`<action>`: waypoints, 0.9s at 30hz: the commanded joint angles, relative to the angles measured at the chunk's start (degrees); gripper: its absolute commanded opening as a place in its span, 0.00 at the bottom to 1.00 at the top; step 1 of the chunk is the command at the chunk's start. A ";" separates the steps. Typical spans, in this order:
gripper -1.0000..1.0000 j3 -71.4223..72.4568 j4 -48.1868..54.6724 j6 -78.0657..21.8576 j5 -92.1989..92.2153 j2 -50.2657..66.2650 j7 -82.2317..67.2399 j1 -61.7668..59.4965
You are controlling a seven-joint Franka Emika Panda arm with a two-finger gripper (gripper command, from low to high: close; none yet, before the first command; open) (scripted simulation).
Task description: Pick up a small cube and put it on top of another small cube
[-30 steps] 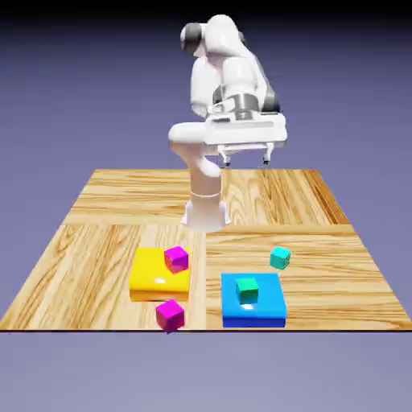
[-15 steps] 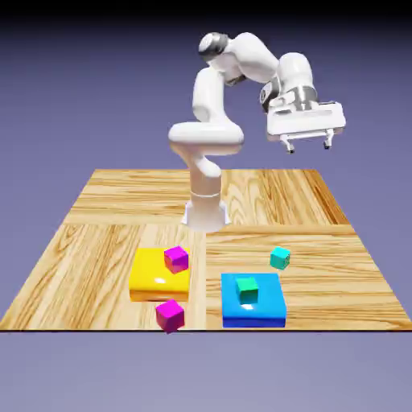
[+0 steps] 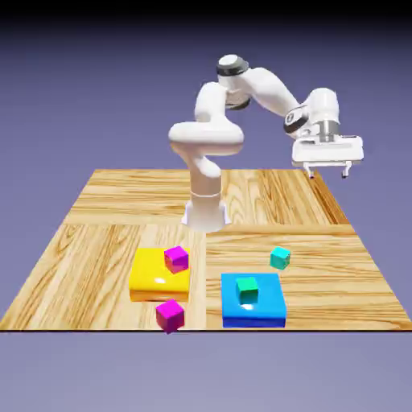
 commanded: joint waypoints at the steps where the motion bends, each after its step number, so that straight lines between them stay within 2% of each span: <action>1: 0.50 2.08 0.15 -0.74 0.99 -0.97 1.44 -0.17; 17: 0.50 35.29 2.56 -12.64 16.85 -16.44 24.53 -2.89; 19: 0.50 35.54 2.58 -12.73 16.97 -16.55 24.70 -2.91; 24: 0.50 44.10 5.32 -5.01 25.75 -19.63 21.57 -10.90; 25: 0.00 44.10 5.32 -5.01 25.75 -19.63 21.57 -10.90; 27: 0.00 42.03 4.65 -6.88 23.62 -18.88 22.33 -8.97</action>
